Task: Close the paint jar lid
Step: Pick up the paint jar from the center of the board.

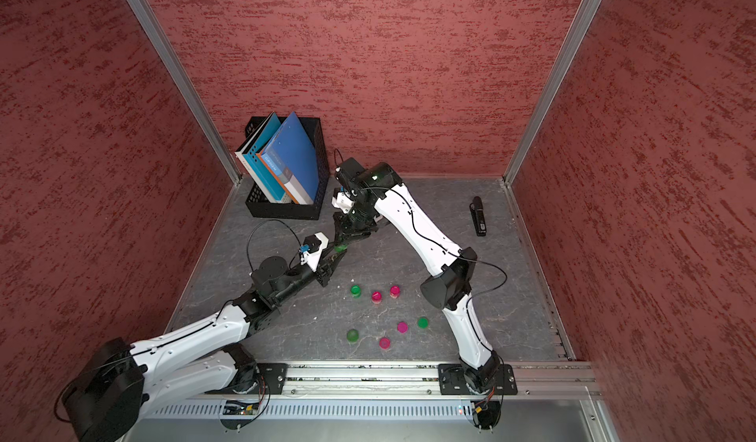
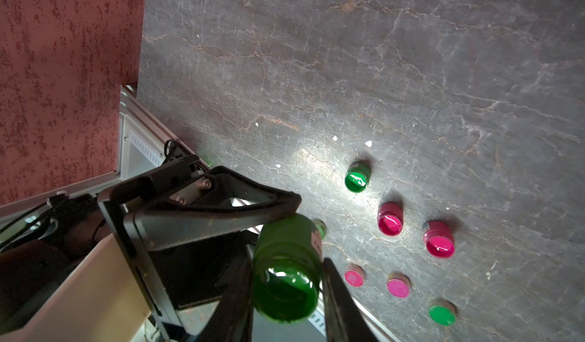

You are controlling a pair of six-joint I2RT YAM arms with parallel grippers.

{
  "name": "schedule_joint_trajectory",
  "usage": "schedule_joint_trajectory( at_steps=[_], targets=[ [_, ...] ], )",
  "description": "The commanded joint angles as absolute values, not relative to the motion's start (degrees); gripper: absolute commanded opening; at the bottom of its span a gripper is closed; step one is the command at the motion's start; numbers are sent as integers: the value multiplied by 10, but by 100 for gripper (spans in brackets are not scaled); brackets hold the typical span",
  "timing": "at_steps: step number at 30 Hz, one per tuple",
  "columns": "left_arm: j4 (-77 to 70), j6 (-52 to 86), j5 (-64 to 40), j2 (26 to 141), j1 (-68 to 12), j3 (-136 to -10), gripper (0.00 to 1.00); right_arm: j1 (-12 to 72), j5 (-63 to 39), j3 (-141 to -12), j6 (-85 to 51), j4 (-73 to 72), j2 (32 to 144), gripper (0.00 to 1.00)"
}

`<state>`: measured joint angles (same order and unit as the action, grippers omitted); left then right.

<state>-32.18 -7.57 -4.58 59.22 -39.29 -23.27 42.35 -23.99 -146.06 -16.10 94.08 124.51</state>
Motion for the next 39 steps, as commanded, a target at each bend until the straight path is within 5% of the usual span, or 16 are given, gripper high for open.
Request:
schedule_joint_trajectory(
  at_steps=[1, 13, 22, 32, 39],
  targets=[
    [-332, -73, -40, 584, -395, -247, 30, 429, -245, -1457, -164, 1003, 1229, 36],
    [-327, -56, -39, 569, -396, -226, 29, 422, -185, -1514, -214, 966, 1189, 58],
    [-323, -41, -20, 551, -396, -195, 29, 417, -67, -1483, -270, 933, 1090, 62],
    [-281, -53, 23, 486, -380, -177, 28, 474, -39, -1039, -343, 830, 907, 51],
    [-227, -43, 43, 442, -343, -181, 27, 588, -75, -881, -376, 733, 922, 50]
  ],
)
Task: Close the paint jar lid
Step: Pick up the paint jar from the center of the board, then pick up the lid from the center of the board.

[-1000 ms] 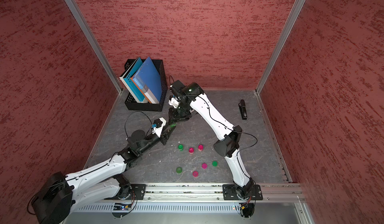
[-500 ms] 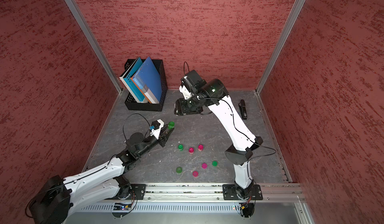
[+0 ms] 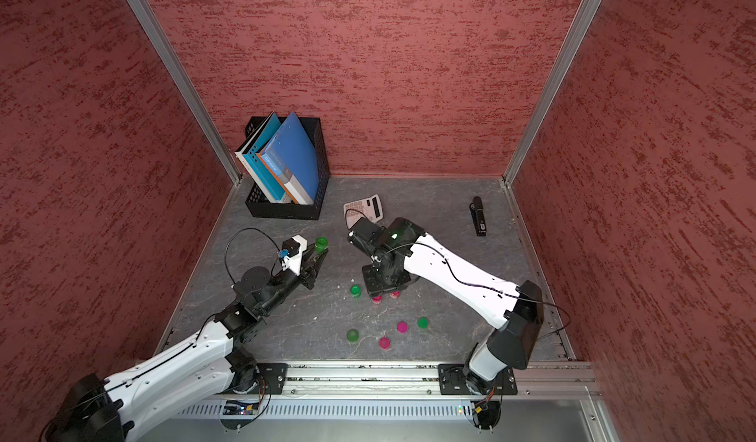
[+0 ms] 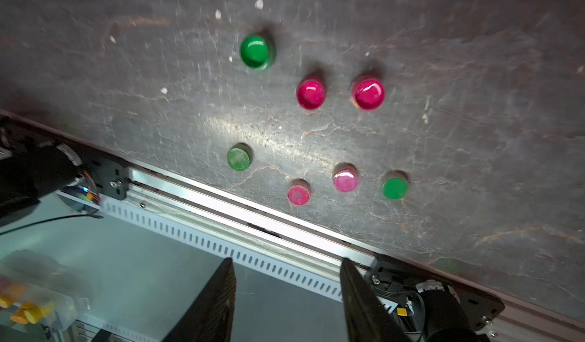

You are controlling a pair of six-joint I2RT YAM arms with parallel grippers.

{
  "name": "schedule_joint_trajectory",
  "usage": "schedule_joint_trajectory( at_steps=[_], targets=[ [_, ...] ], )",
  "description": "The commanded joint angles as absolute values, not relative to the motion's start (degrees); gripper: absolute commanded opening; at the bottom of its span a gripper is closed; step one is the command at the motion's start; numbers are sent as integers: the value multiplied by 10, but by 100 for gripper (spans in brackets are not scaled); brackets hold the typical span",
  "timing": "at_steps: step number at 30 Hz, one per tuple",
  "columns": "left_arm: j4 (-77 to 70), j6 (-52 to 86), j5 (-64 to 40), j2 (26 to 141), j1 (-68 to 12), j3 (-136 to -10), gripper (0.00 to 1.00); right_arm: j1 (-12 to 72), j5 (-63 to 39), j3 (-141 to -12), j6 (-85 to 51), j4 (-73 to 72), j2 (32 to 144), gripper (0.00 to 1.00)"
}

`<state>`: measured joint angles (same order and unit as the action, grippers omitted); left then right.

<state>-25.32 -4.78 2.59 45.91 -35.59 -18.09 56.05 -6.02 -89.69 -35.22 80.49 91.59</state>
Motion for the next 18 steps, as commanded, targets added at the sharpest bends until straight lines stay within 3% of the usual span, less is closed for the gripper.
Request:
schedule_joint_trajectory(
  at_steps=[1, 18],
  targets=[
    [-220, -39, 46, 433, -337, -181, 27, 597, -86, -869, -377, 715, 930, 50],
    [-144, 2, 90, 341, -276, -178, 28, 646, -128, -831, -331, 651, 1048, 49]
  ],
)
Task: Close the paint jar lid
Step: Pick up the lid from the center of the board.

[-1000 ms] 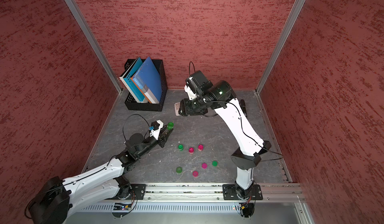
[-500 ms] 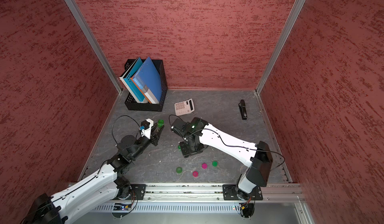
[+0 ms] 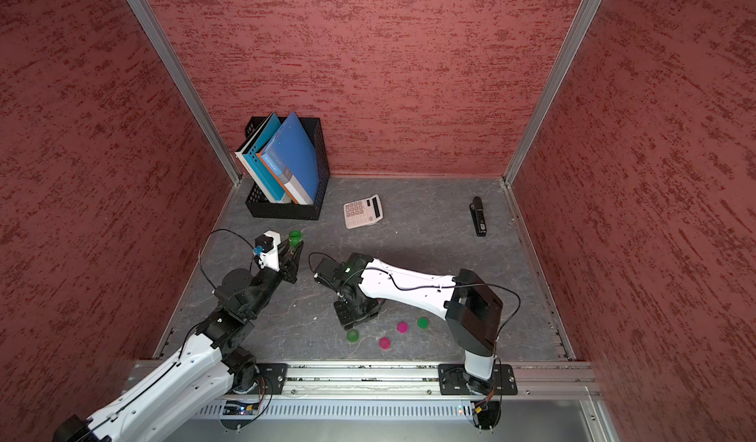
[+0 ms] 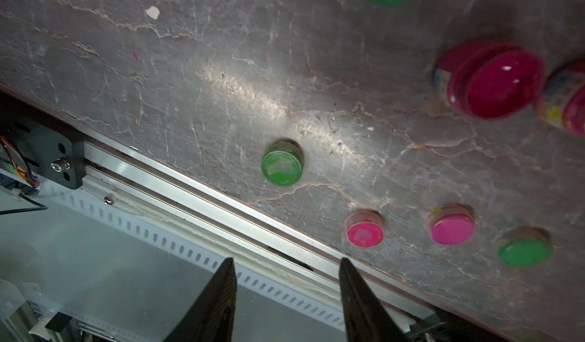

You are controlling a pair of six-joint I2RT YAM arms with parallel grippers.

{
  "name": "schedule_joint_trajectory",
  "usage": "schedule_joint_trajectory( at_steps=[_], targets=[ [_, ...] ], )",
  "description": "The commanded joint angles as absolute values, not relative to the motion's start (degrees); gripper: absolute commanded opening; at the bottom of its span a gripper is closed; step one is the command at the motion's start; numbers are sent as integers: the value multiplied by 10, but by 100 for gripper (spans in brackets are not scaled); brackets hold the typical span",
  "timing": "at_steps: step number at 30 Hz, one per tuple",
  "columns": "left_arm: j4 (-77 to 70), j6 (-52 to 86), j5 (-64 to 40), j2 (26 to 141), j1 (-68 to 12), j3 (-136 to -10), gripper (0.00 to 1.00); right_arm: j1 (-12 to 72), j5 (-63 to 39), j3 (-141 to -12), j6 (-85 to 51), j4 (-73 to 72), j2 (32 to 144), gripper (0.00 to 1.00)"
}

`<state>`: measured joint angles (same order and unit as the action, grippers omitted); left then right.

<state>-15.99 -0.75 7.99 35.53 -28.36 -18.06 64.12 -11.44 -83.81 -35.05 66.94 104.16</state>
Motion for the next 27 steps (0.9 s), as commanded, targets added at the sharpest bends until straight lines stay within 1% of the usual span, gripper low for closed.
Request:
schedule_joint_trajectory(
  at_steps=[1, 13, 27],
  targets=[
    [-140, 3, 90, 337, -275, -178, 28, 647, -133, -829, -327, 648, 1052, 49],
    [-101, 16, 111, 286, -268, -177, 28, 656, -145, -821, -293, 642, 1107, 49],
    [-78, 21, 109, 275, -266, -180, 28, 656, -158, -822, -265, 623, 1154, 51]
  ],
)
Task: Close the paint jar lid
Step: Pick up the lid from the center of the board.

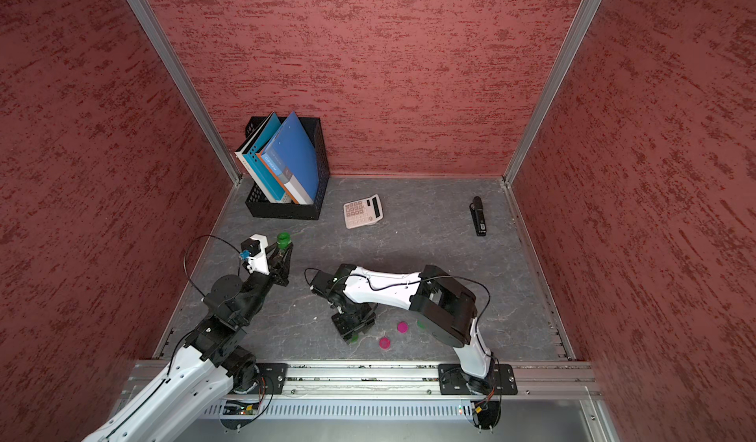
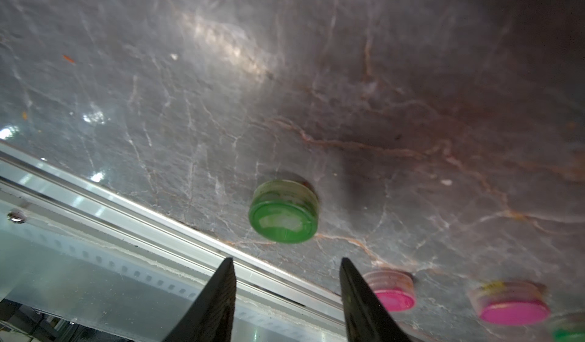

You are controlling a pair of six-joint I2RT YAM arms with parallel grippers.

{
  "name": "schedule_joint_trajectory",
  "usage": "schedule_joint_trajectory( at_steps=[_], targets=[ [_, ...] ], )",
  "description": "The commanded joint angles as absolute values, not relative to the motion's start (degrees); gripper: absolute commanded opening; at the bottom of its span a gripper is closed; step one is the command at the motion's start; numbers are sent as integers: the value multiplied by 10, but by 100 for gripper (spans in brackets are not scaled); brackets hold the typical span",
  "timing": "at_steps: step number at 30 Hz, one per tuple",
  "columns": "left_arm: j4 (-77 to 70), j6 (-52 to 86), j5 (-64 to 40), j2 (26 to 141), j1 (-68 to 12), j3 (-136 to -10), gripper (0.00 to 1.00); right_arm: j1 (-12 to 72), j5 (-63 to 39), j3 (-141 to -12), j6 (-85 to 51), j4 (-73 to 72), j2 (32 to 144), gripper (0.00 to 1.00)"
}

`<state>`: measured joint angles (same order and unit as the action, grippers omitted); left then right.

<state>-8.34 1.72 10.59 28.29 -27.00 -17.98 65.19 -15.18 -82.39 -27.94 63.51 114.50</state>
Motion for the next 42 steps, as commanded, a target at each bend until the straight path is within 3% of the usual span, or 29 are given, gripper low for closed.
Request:
schedule_joint_trajectory(
  at_steps=[1, 17, 27, 38, 42],
  targets=[
    [-77, 20, 109, 273, -266, -181, 28, 656, -157, -822, -263, 621, 1157, 51],
    [-42, 22, 114, 246, -265, -189, 29, 656, -146, -829, -254, 607, 1181, 49],
    [-40, 22, 116, 243, -264, -187, 29, 656, -136, -837, -258, 608, 1186, 37],
    [-36, 26, 118, 237, -264, -185, 29, 656, -123, -840, -268, 604, 1186, 37],
    [-35, 26, 118, 236, -263, -185, 29, 656, -118, -841, -271, 602, 1185, 32]
  ],
)
